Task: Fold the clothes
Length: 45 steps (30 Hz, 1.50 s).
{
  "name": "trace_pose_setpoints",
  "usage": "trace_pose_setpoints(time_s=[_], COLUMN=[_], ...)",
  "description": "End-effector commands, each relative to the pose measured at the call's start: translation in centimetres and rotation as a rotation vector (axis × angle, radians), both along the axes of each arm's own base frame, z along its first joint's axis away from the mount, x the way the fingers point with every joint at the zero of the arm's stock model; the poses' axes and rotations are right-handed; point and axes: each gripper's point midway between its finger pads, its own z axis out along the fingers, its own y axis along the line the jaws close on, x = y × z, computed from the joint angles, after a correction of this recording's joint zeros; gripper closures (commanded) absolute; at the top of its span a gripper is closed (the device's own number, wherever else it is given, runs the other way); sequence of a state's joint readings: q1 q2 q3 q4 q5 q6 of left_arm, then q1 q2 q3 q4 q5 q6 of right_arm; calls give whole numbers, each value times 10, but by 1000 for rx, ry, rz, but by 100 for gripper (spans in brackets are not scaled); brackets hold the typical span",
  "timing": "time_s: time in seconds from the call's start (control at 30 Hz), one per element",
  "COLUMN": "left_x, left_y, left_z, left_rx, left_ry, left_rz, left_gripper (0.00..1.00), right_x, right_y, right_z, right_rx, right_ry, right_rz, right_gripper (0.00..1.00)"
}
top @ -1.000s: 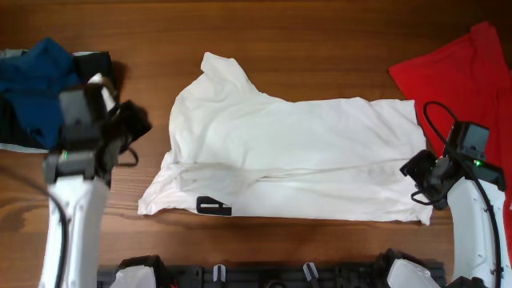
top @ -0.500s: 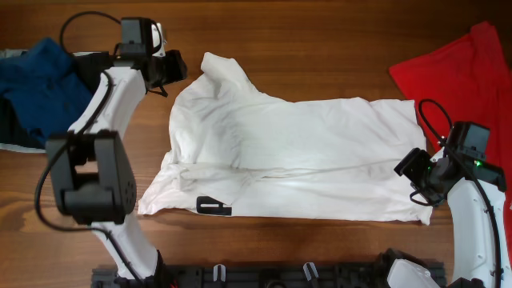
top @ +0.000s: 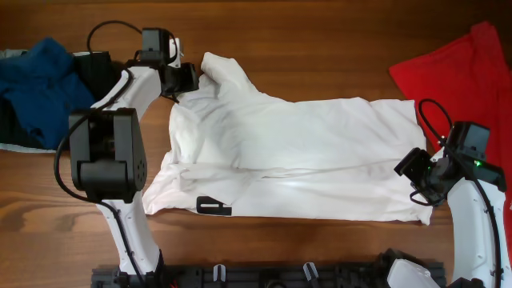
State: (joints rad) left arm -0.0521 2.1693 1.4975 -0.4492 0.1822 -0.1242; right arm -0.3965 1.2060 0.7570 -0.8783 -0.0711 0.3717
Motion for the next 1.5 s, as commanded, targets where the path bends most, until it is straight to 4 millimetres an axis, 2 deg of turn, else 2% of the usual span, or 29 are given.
trace_pose_setpoints(time_s=[0.0,0.07,0.17,0.27,0.3,0.33,0.37,0.43,0.6,0.73,0.83,0.93,1.0,1.1,1.23,1.37,1.47], left_x=[-30,-36,-44,-52,-53,-54,-54,-54,-55,-53,-48,-40,-35,-34,-43,-47,-50], left_y=[-22,-24,-23,-23,-23,-24,-25,-26,-30,-30,-38,-48,-42,-26,-9,-5,-3], left_z=[-34,-35,-37,-40,-40,-40,-40,-40,-40,-36,-17,14,33,40,36,34,33], left_rx=[-4,-2,0,2,1,2,-2,-2,1,-8,-61,-200,-262,-265,-282,-282,-269], left_ry=[136,159,195,227,231,234,234,232,235,225,191,143,118,116,175,196,209], left_rz=[-68,-73,-73,-73,-73,-76,-78,-81,-89,-82,-91,-67,-22,18,98,111,119], left_gripper=[44,44,52,53,59,82,91,95,96,96,96,96,96,96,96,96,96], right_x=[6,6,6,6,6,6,6,6,6,16,35,66,88,124,160,175,181], right_y=[-1,-1,-1,-1,-1,-1,-1,-1,-1,-2,-8,-17,-25,-28,-36,-36,-38], right_z=[8,8,8,8,8,8,8,8,8,13,31,50,53,42,9,-29,-46], right_rx=[-4,-4,-4,-4,-4,-3,-4,-3,-2,-2,-16,-26,-29,11,36,75,79], right_ry=[-32,-32,-32,-32,-32,-32,-33,-33,-34,-74,-126,-167,-177,-203,-212,-201,-194], right_rz=[13,12,13,12,12,12,12,11,5,10,24,73,87,155,192,213,212], right_gripper=[28,28,28,29,28,28,28,29,30,42,40,32,30,29,30,31,31])
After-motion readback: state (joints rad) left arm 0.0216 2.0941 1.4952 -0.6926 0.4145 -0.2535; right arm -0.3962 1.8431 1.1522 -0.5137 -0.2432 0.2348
